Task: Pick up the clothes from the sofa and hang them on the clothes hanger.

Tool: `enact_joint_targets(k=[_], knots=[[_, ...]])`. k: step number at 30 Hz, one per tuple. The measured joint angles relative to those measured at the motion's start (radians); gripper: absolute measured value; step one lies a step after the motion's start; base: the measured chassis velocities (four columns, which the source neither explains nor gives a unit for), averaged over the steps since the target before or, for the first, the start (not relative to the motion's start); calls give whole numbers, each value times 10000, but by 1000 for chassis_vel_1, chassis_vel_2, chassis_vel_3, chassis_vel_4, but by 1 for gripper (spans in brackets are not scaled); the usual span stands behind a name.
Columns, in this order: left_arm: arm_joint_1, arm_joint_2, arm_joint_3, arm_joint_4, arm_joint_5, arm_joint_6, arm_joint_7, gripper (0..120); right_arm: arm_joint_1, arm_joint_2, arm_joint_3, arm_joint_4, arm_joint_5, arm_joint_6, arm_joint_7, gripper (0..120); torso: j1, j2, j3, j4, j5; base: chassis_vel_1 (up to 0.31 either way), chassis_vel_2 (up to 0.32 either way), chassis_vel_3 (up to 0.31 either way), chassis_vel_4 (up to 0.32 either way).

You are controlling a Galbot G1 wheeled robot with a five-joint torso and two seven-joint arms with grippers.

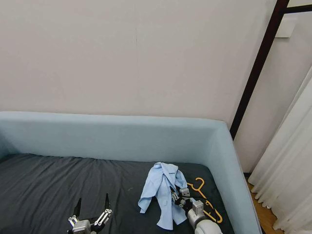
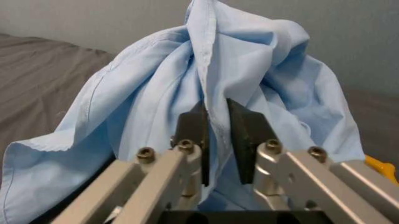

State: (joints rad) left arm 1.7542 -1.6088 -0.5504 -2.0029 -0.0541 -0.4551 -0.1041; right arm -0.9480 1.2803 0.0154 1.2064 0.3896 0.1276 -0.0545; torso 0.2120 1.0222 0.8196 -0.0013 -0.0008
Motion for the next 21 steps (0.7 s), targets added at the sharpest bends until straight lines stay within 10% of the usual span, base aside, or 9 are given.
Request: enact_joint_targets(k=[21], knots=[[-295, 279, 89, 234, -229, 43, -156, 100, 1023, -423, -191, 1948, 2608, 986, 535, 0, 0, 1, 1, 1, 0, 0, 0, 0, 0]])
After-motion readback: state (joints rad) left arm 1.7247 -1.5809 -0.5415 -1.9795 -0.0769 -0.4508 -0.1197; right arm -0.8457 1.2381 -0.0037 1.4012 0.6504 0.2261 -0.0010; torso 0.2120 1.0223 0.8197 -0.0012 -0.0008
